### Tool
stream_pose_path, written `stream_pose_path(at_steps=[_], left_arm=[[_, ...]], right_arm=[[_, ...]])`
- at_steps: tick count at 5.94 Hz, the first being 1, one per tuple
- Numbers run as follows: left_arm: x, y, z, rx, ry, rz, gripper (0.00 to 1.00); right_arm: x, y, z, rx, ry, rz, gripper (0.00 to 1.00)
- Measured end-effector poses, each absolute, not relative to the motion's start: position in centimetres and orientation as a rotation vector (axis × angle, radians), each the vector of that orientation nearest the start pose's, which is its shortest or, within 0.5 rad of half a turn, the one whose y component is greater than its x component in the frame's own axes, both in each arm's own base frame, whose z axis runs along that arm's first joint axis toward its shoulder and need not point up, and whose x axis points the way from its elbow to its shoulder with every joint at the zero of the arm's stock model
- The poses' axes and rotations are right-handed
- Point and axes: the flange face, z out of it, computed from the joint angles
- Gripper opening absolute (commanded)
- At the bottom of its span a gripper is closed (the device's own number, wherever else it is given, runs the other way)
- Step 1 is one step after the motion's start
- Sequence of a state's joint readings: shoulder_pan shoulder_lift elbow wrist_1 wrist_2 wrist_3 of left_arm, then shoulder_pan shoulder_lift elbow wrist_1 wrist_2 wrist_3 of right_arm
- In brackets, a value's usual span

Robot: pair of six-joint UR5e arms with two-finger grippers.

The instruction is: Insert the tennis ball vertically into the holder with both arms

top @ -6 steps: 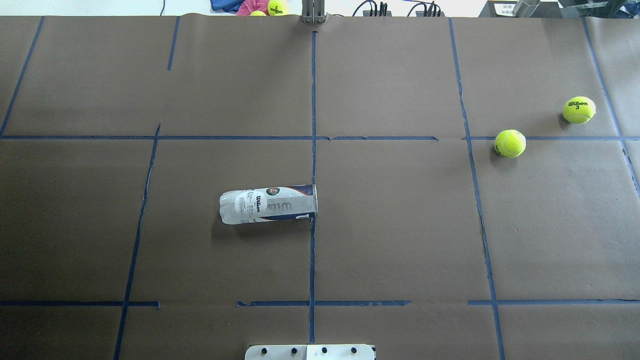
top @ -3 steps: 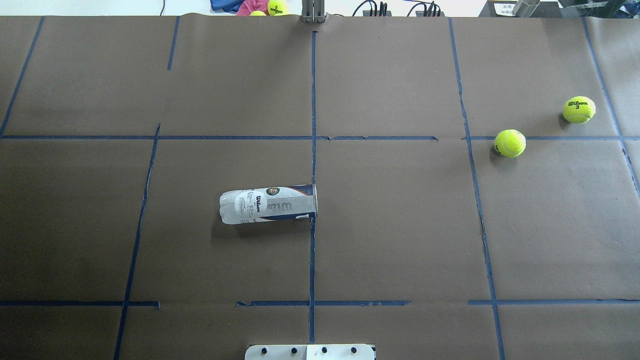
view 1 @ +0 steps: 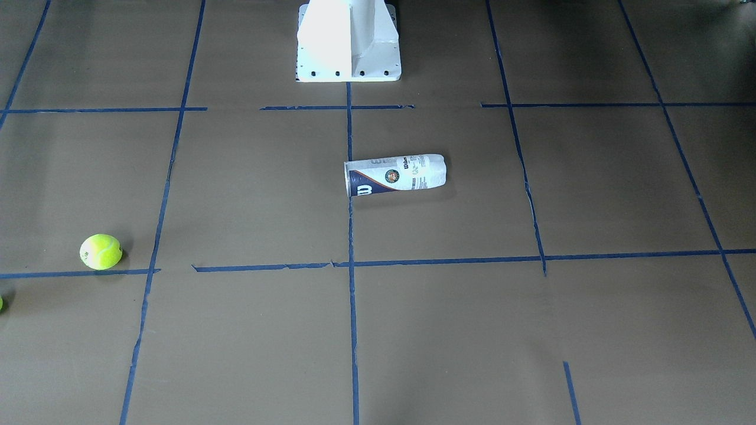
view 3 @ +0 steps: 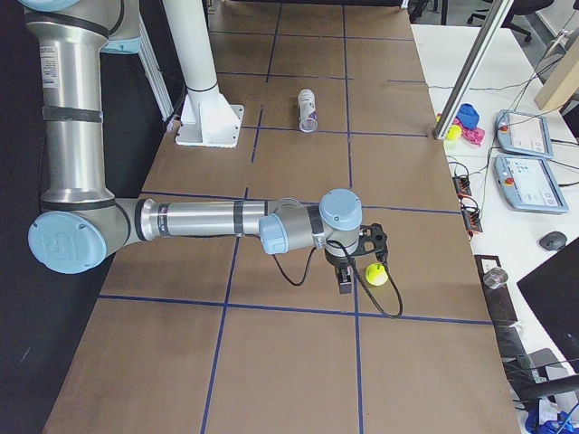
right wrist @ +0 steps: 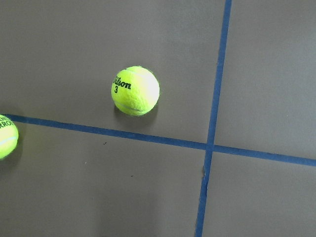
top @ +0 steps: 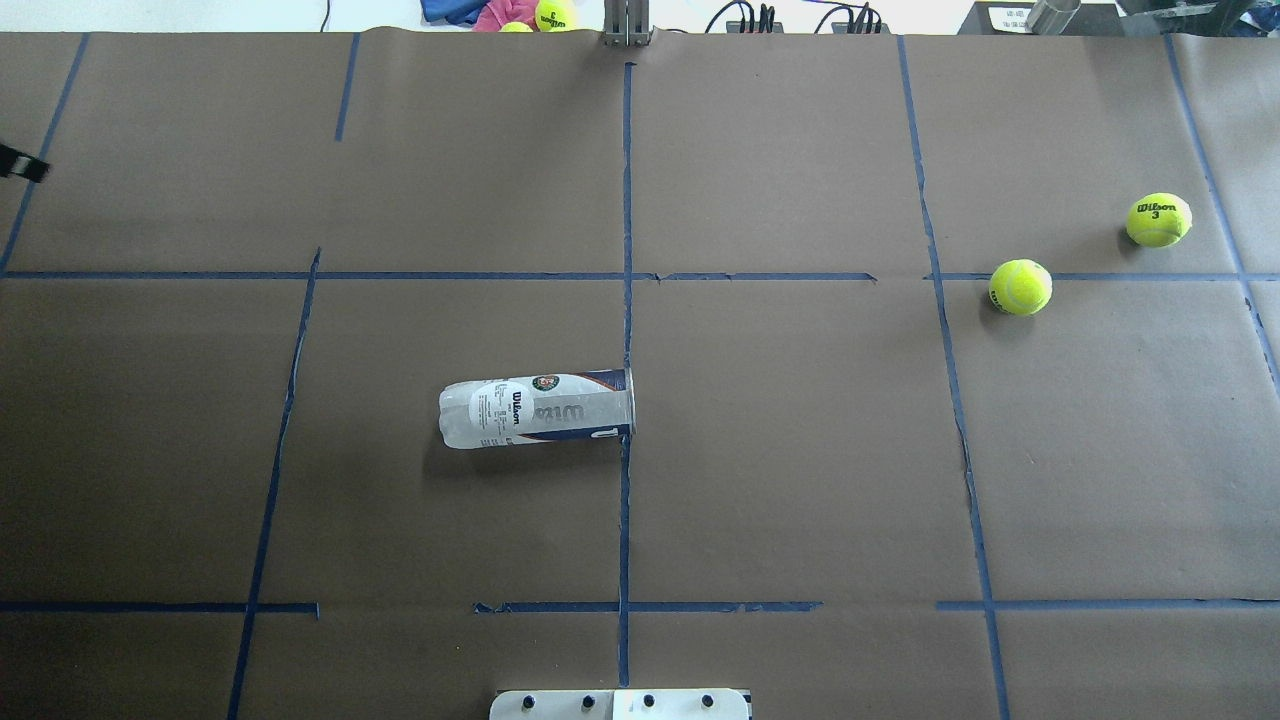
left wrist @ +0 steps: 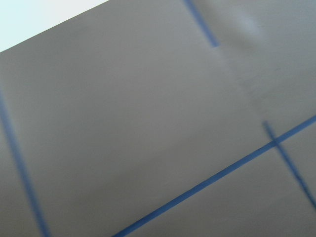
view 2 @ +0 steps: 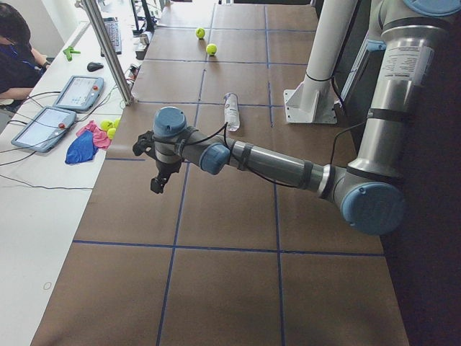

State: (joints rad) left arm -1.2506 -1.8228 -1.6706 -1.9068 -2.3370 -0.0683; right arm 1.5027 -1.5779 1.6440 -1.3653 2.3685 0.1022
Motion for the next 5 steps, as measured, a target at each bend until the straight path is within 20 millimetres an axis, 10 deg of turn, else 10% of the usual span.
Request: stream_pose_path(at_steps=[2, 5], left_arm=[[26.5, -58.7, 30.5, 0.585, 0.966, 0.666, 1.00], [42.9, -52.4, 14.7, 0.746, 0.914, 0.797, 1.00]], right_arm=[[2.7, -50.6, 60.1, 0.190, -0.812, -0.077, 1.00], [2.8, -50.7, 60.1, 0.191, -0.811, -0.078, 1.00]])
